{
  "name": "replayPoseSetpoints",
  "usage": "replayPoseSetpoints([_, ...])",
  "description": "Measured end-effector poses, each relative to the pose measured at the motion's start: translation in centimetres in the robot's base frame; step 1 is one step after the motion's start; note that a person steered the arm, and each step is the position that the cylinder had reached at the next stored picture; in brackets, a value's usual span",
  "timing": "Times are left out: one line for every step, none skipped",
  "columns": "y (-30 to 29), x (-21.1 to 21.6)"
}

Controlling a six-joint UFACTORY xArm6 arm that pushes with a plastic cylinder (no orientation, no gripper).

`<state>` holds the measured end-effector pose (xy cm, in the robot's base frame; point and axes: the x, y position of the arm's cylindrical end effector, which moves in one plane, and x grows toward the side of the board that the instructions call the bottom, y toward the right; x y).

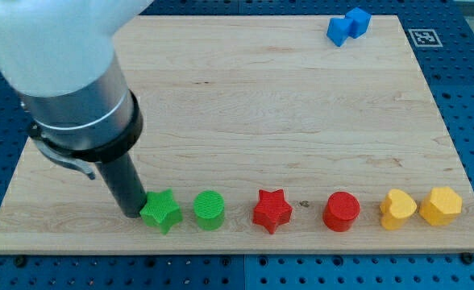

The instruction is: Point your arm at the center right

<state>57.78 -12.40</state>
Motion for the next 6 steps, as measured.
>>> replayPoseSetpoints([1.8, 0.0])
replayPoseSetpoints([1.9, -0.8])
replayPoseSetpoints([1.3, -6.5])
replayPoseSetpoints([4.3, -11.7])
replayPoseSetpoints([10.1, -16.5])
replayPoseSetpoints([14.7, -18.6])
